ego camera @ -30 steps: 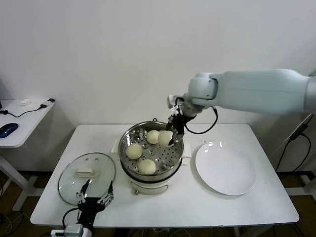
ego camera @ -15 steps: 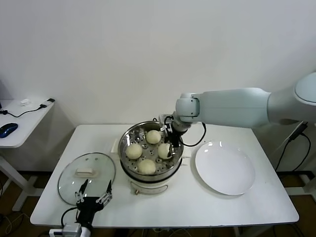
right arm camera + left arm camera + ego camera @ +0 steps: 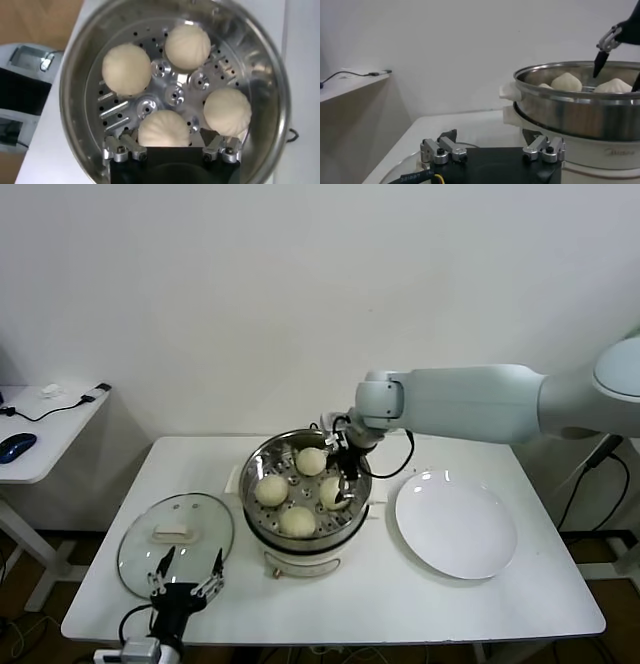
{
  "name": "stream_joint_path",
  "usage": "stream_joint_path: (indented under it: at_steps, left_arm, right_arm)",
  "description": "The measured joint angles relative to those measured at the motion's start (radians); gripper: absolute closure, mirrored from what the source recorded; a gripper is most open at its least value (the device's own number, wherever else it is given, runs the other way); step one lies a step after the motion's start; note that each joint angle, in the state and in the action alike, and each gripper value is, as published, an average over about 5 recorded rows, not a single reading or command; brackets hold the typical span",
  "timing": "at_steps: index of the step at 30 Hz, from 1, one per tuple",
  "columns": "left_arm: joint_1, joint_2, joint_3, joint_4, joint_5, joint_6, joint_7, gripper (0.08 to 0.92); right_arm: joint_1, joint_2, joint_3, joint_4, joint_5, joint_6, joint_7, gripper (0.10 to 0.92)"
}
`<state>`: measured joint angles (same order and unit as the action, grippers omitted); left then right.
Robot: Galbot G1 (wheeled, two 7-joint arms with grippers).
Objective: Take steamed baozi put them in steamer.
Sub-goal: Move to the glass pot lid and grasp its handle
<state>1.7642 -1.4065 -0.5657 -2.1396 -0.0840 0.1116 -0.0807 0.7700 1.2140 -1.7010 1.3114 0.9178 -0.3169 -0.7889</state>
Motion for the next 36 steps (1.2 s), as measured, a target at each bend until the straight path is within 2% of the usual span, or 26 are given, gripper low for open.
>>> stream_joint_path:
  at_steps: [6,19,28,36]
  left_arm:
    - [0.003,0.000,-0.001,-0.008,-0.001,0.000,0.000,0.177]
    - [-0.025,0.007,0.000,0.001,-0.062,-0.003,-0.021,0.177]
    - [-0.052,0.036,-0.011,0.030,-0.077,-0.035,-0.020,0.177]
    - [-0.074,0.074,-0.011,0.071,-0.081,-0.060,-0.026,0.177]
  right_arm:
    - [0.004,-0.072,0.082,-0.006,0.023,0.031,0.029,0.203]
    - [-0.240,-0.380,0.534,0.036,-0.067,0.075,0.349,0.203]
    - [-0.709,-0.570,1.032,0.138,-0.172,0.115,0.579,0.203]
    - [-1.241,-0.524,1.566,0.216,-0.295,0.198,0.628,0.202]
